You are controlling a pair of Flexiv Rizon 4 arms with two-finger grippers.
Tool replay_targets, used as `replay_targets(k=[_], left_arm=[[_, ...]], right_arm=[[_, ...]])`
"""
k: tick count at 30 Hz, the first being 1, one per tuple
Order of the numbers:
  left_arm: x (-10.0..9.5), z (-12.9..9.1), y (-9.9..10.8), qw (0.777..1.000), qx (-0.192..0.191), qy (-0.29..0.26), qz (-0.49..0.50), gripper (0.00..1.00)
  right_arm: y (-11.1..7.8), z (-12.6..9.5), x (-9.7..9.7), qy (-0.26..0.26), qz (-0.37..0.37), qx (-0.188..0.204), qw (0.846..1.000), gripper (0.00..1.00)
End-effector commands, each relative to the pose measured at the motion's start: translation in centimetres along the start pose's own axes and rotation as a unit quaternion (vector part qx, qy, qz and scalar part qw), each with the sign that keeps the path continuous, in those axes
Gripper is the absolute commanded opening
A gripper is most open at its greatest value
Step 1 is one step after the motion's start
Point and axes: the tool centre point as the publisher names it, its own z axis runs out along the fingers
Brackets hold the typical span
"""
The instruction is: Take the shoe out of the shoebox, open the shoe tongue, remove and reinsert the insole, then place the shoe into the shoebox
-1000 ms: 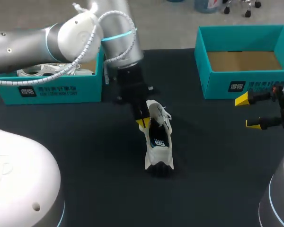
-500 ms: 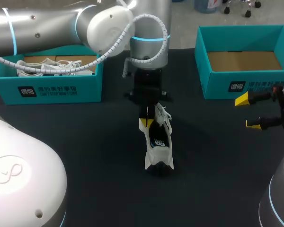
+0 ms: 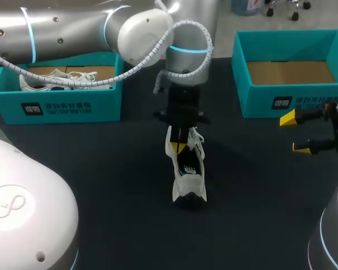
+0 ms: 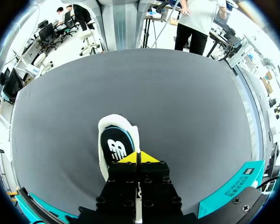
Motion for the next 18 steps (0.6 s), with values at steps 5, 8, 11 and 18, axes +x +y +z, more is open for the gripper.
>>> replay_targets(k=[5, 8, 11, 18], left_arm=[[-1.3, 1.4, 0.1, 1.000, -0.007, -0.026, 0.012, 0.00], [-1.9, 2.2, 0.1, 0.999, -0.009, -0.034, 0.010, 0.00], [-2.1, 3.0, 0.6, 0.999, -0.011, -0.030, 0.001, 0.00], [-2.1, 4.7, 1.4, 0.999, -0.006, -0.040, -0.011, 0.00]], right_arm=[[-0.2, 0.0, 0.0, -0.002, 0.001, -0.001, 1.000, 1.00], [-0.2, 0.0, 0.0, -0.002, 0.001, -0.001, 1.000, 1.00], [-0.2, 0.0, 0.0, -0.002, 0.001, -0.001, 1.000, 1.00], [-0.2, 0.0, 0.0, -0.002, 0.001, -0.001, 1.000, 1.00]])
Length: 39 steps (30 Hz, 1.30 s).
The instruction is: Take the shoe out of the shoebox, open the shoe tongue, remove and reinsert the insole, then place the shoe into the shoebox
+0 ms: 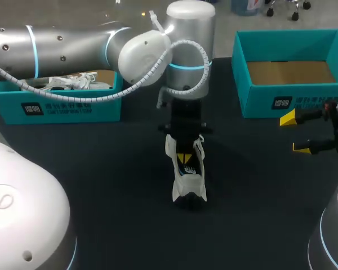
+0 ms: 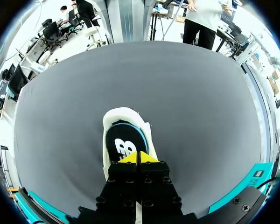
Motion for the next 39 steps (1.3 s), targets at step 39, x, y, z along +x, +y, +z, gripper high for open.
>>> replay_targets(k=[39], left_arm=[[-1.8, 2.8, -1.5, 0.998, 0.041, -0.029, 0.034, 0.00]], right_arm=[[-0.2, 0.0, 0.0, -0.002, 0.001, -0.001, 1.000, 1.00]])
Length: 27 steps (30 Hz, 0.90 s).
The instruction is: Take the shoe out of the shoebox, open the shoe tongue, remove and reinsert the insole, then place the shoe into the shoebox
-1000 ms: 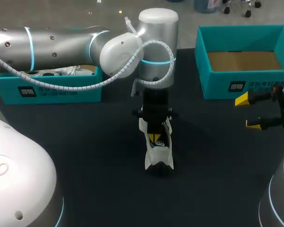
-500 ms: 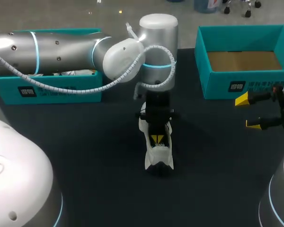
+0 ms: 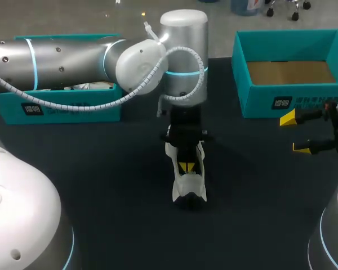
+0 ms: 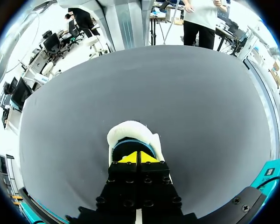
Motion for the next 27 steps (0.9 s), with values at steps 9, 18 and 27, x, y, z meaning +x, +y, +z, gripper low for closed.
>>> replay_targets(k=[9, 18, 27], left_arm=[[-0.4, 3.6, 2.2, 1.000, 0.004, 0.006, -0.019, 0.00], [0.2, 1.7, 1.8, 0.998, -0.050, -0.006, -0.023, 0.00], [0.0, 2.9, 1.5, 0.997, -0.075, -0.015, -0.012, 0.00]], right_arm=[[-0.2, 0.0, 0.0, -0.002, 0.001, -0.001, 1.000, 1.00], [-0.2, 0.0, 0.0, -0.002, 0.001, -0.001, 1.000, 1.00], [-0.2, 0.0, 0.0, -0.002, 0.001, -0.001, 1.000, 1.00]])
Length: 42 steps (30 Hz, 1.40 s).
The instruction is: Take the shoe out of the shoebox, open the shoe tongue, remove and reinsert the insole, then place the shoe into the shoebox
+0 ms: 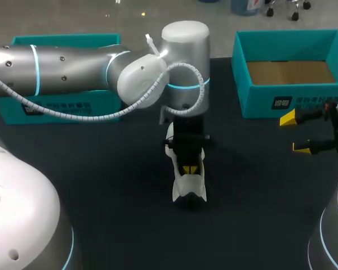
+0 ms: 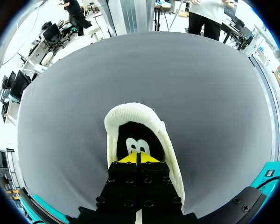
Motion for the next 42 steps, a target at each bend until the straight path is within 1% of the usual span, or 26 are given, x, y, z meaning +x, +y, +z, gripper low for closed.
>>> replay_targets(k=[1, 12, 15, 18, 24, 29, 31, 34, 38, 42], left_arm=[[0.4, 1.4, -0.5, 1.000, -0.017, -0.011, 0.001, 0.00], [-0.1, 3.8, 0.8, 1.000, -0.022, -0.015, -0.002, 0.00], [-0.1, 4.1, 0.9, 1.000, -0.022, -0.011, -0.004, 0.00], [0.1, 3.6, 0.7, 1.000, -0.028, -0.009, -0.002, 0.00], [0.4, 1.6, -0.4, 0.999, -0.043, -0.023, 0.007, 0.00], [-0.3, 1.5, -1.3, 0.999, -0.036, -0.026, 0.023, 0.00], [-0.6, 1.8, -1.5, 0.999, -0.022, -0.028, 0.029, 0.00], [-1.0, 2.5, -1.6, 0.999, -0.017, -0.024, 0.031, 0.00], [-1.3, 3.4, -1.1, 0.999, -0.019, -0.018, 0.029, 0.00], [-1.0, 4.3, -0.8, 0.999, -0.023, -0.012, 0.027, 0.00]], right_arm=[[-0.2, 0.0, 0.0, -0.002, 0.001, -0.001, 1.000, 1.00], [-0.2, 0.0, 0.0, -0.002, 0.001, -0.001, 1.000, 1.00], [-0.2, 0.0, 0.0, -0.002, 0.001, -0.001, 1.000, 1.00], [-0.2, 0.0, 0.0, -0.002, 0.001, -0.001, 1.000, 1.00], [-0.2, 0.0, 0.0, -0.002, 0.001, -0.001, 1.000, 1.00], [-0.2, 0.0, 0.0, -0.002, 0.001, -0.001, 1.000, 1.00], [-0.2, 0.0, 0.0, -0.002, 0.001, -0.001, 1.000, 1.00], [-0.2, 0.0, 0.0, -0.002, 0.001, -0.001, 1.000, 1.00], [-0.2, 0.0, 0.0, -0.002, 0.001, -0.001, 1.000, 1.00], [-0.2, 0.0, 0.0, -0.002, 0.001, -0.001, 1.000, 1.00]])
